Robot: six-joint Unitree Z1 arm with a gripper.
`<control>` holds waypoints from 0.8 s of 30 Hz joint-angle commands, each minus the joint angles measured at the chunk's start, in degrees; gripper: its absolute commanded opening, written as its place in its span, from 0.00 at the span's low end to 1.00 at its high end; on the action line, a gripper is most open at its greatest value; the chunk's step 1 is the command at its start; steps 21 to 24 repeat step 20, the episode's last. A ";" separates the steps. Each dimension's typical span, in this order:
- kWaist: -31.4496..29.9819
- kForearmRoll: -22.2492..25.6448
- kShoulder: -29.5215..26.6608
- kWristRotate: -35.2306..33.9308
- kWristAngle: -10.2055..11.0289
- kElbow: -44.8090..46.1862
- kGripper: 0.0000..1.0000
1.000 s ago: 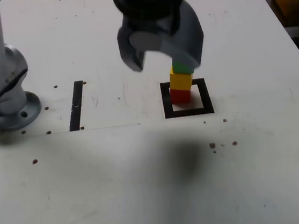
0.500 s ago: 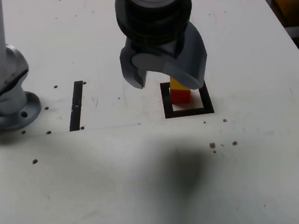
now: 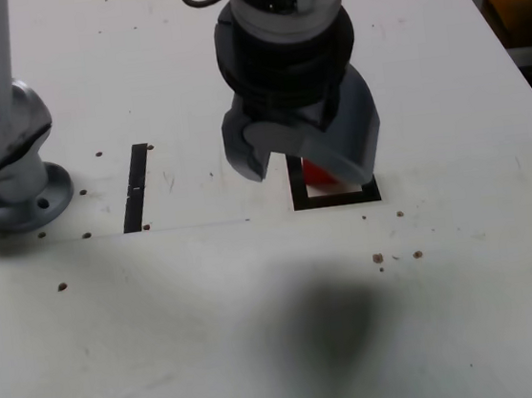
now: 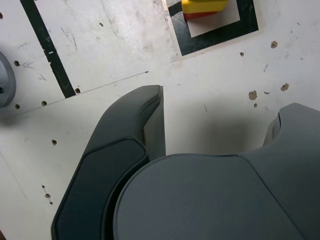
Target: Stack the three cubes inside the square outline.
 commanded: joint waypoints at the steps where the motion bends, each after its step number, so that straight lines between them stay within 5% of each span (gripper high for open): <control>1: -0.17 0.32 0.44 -0.11 -0.14 -0.58 0.83; 24: -4.82 1.39 5.28 -0.16 -2.43 -6.19 0.84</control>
